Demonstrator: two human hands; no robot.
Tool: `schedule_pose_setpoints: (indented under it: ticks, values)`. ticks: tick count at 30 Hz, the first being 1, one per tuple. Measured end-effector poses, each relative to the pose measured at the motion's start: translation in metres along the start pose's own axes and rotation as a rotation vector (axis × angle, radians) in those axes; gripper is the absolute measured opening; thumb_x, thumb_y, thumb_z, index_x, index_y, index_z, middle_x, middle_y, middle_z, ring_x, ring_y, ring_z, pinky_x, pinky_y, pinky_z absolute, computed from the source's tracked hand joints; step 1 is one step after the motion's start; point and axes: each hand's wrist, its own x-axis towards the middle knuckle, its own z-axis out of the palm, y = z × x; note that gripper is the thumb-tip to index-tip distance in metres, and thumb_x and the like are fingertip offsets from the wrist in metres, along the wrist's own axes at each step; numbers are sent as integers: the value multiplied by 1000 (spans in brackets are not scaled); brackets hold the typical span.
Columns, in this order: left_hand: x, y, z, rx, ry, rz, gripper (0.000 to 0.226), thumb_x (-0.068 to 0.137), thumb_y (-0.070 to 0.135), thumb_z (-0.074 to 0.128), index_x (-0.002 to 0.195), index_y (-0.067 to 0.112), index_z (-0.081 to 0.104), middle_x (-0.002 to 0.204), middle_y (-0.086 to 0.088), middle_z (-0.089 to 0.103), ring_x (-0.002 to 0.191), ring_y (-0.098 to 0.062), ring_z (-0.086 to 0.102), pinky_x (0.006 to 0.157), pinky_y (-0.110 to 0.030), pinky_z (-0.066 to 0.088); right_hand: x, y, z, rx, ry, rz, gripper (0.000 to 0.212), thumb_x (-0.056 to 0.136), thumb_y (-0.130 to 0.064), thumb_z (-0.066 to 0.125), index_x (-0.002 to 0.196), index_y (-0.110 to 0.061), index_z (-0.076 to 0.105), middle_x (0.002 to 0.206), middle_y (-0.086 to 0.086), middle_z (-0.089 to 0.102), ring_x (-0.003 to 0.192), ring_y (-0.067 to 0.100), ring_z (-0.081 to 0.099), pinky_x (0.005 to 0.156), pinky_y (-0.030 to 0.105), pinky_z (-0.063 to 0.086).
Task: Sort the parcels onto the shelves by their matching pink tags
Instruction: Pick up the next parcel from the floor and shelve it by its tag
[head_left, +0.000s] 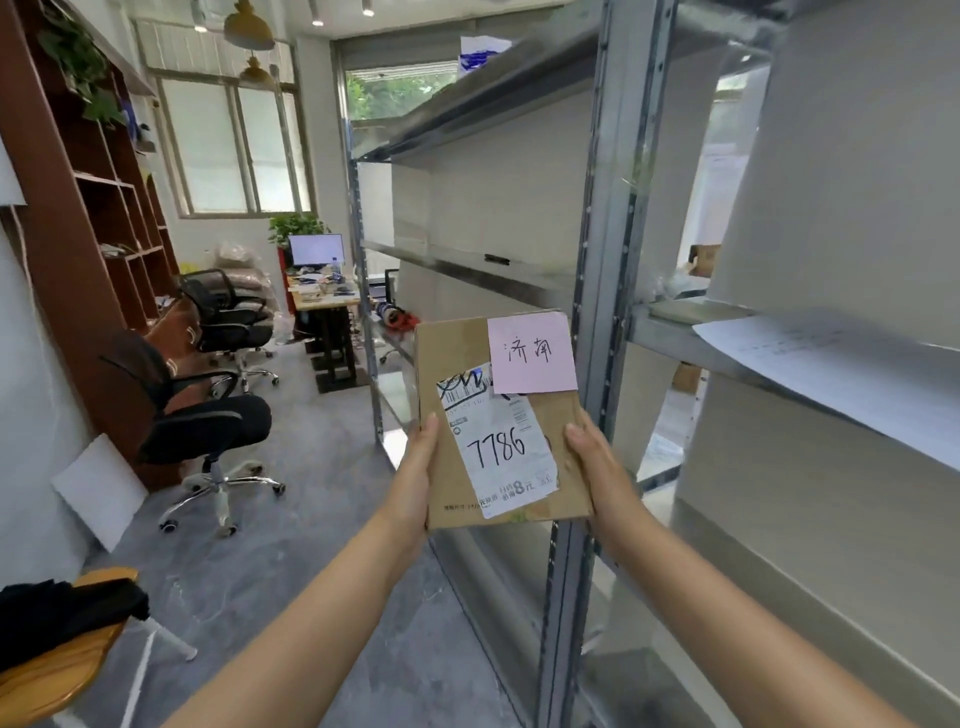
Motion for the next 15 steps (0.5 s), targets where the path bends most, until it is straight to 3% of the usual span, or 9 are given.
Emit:
schedule_pose_setpoints:
  ticks: [5,9,12,15]
  values:
    - [2,-12,18,16,-156,4,47,97,52,32,131,28,55,117,1,71,106,-20,68,77,-33,57,-37,-10,-12,-74,167,-64,61,82,-43,51,139,-23,45,118,3,69,97,16,70,73,29,57]
    - [-6,-17,34,-6,-289,-35,51,96,54,32,134,27,52,124,-2,68,109,-20,67,76,-31,57,-72,-17,-18,-115,332,-75,70,76,-53,56,140,-28,43,127,3,66,106,19,68,86,37,54]
    - [-17,-21,56,-4,-386,-36,50,97,52,30,132,26,55,119,-1,71,103,-19,70,68,-27,58,-102,-31,-25,-146,424,-107,65,80,-44,51,141,-24,42,126,4,66,105,18,68,78,28,55]
    - [-36,-25,78,-10,-459,-56,50,96,54,30,129,27,57,116,0,72,104,-21,70,74,-33,58,-136,-46,-32,-169,515,-141,65,79,-44,52,140,-23,44,128,6,64,113,25,64,91,38,53]
